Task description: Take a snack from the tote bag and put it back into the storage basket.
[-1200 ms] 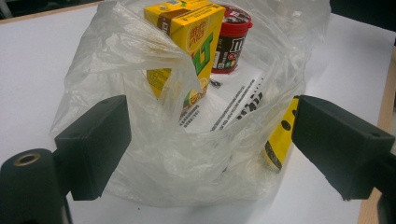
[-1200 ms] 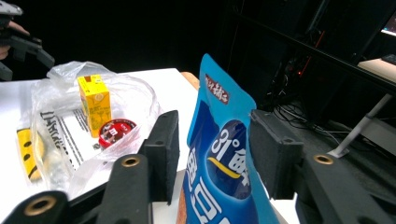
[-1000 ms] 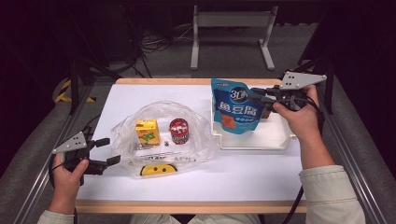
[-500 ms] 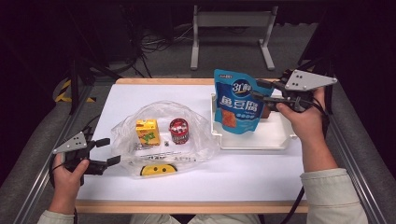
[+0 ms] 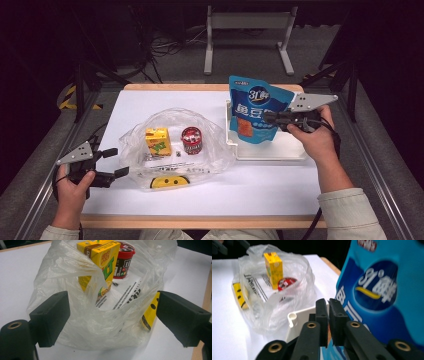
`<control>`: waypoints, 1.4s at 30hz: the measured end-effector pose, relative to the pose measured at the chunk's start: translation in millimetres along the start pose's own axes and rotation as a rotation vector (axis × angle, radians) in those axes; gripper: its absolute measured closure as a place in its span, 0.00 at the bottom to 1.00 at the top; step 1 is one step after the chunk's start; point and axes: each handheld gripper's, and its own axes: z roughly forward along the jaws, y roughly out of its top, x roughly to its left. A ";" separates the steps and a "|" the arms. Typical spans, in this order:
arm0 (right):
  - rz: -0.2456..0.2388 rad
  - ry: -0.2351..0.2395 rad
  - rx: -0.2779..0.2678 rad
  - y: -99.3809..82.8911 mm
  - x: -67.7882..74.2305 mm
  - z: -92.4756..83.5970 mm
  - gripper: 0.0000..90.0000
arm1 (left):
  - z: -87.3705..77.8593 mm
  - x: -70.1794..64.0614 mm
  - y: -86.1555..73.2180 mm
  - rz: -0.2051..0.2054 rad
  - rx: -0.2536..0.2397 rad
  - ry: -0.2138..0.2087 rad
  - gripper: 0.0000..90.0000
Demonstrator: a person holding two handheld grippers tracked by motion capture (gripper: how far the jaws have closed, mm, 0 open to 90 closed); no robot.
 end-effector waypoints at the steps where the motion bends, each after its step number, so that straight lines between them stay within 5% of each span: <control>1: 0.003 0.001 0.008 -3.0 -0.2 1.5 0.99 | 0.0 -0.1 0.0 -0.001 0.000 0.000 0.14; 23: 0.123 -0.016 0.204 -65.9 -10.4 34.8 1.00 | 0.3 -0.1 0.0 0.001 0.000 -0.001 0.14; 33: 0.161 -0.125 0.293 -82.3 -17.6 46.7 1.00 | 0.2 -0.1 0.0 0.001 -0.001 -0.003 0.14; 42: 0.158 -0.169 0.323 -86.7 -19.6 57.2 1.00 | -0.3 0.0 -0.1 0.001 -0.001 -0.003 0.14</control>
